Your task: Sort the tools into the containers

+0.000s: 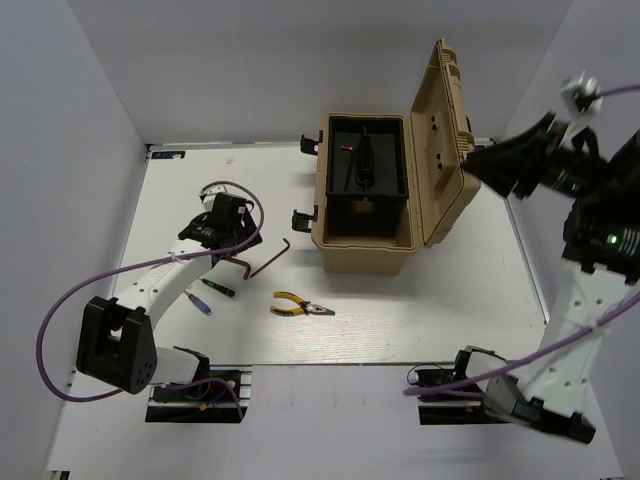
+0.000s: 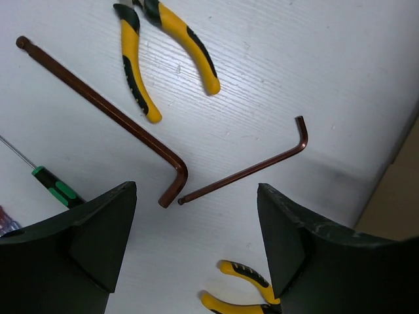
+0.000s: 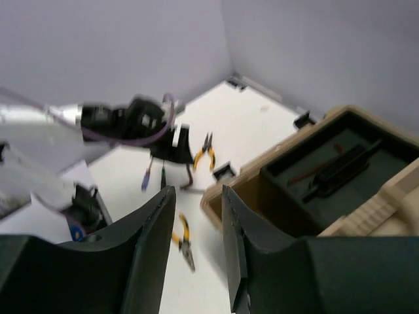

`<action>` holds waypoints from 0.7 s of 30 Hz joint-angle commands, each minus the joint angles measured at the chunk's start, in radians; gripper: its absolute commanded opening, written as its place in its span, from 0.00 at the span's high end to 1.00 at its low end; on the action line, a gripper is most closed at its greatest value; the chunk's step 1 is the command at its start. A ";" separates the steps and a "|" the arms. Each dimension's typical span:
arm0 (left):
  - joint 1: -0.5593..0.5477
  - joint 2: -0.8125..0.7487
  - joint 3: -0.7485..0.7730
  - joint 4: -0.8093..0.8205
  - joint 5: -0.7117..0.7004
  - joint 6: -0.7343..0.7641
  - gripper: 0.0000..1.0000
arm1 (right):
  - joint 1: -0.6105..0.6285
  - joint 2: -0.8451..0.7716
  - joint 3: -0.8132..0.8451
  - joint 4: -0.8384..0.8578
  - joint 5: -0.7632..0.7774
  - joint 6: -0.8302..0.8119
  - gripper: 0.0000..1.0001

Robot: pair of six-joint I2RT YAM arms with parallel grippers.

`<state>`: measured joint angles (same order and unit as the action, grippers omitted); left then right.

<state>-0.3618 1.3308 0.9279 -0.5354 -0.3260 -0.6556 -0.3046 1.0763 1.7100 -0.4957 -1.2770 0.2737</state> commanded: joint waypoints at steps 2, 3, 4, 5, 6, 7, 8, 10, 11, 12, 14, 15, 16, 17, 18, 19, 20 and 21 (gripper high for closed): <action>0.018 -0.001 -0.037 -0.014 0.011 -0.085 0.16 | 0.038 0.181 0.198 0.117 0.128 0.242 0.60; 0.027 -0.001 -0.037 -0.014 0.012 -0.094 0.16 | 0.056 0.209 0.289 0.085 0.151 0.246 0.60; 0.027 -0.001 -0.047 -0.014 0.025 -0.095 0.16 | 0.076 0.267 0.325 0.069 0.154 0.251 0.58; 0.027 -0.001 -0.060 -0.005 0.025 -0.104 0.16 | 0.084 0.324 0.394 0.059 0.156 0.254 0.58; 0.027 -0.001 -0.060 -0.005 0.036 -0.104 0.16 | 0.102 0.345 0.434 0.071 0.180 0.259 0.58; 0.037 -0.001 -0.072 -0.005 0.036 -0.113 0.16 | 0.108 0.362 0.431 0.092 0.194 0.280 0.56; 0.037 -0.001 -0.086 -0.005 0.036 -0.113 0.16 | 0.134 0.376 0.430 0.092 0.229 0.268 0.56; 0.037 -0.015 -0.104 -0.005 0.027 -0.122 0.16 | 0.154 0.395 0.441 0.054 0.299 0.231 0.56; 0.037 -0.027 -0.122 -0.005 0.027 -0.122 0.16 | 0.203 0.401 0.444 -0.002 0.326 0.137 0.56; 0.037 -0.027 -0.123 0.006 0.027 -0.122 0.16 | 0.223 0.402 0.442 -0.024 0.349 0.107 0.56; 0.046 -0.027 -0.147 0.017 0.027 -0.131 0.16 | 0.281 0.413 0.430 -0.086 0.404 0.021 0.56; 0.046 -0.027 -0.147 0.017 0.037 -0.131 0.16 | 0.332 0.415 0.422 -0.089 0.398 0.000 0.56; 0.046 -0.027 -0.156 0.029 0.038 -0.131 0.16 | 0.382 0.410 0.386 -0.108 0.398 -0.014 0.56; 0.046 -0.027 -0.156 0.029 0.038 -0.131 0.16 | 0.416 0.407 0.381 -0.131 0.413 -0.080 0.56; 0.046 -0.016 -0.156 0.029 0.047 -0.131 0.16 | 0.477 0.407 0.373 -0.150 0.448 -0.152 0.56; 0.046 -0.016 -0.156 0.040 0.047 -0.131 0.16 | 0.539 0.404 0.358 -0.182 0.502 -0.213 0.56; 0.046 -0.006 -0.156 0.040 0.047 -0.131 0.16 | 0.570 0.410 0.355 -0.220 0.566 -0.246 0.56; 0.046 -0.005 -0.156 0.040 0.047 -0.131 0.16 | 0.600 0.410 0.337 -0.245 0.594 -0.302 0.56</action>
<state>-0.3222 1.3338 0.7727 -0.5270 -0.2916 -0.7761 0.2134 1.5112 2.0659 -0.6403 -0.8173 0.1753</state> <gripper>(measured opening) 0.843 0.436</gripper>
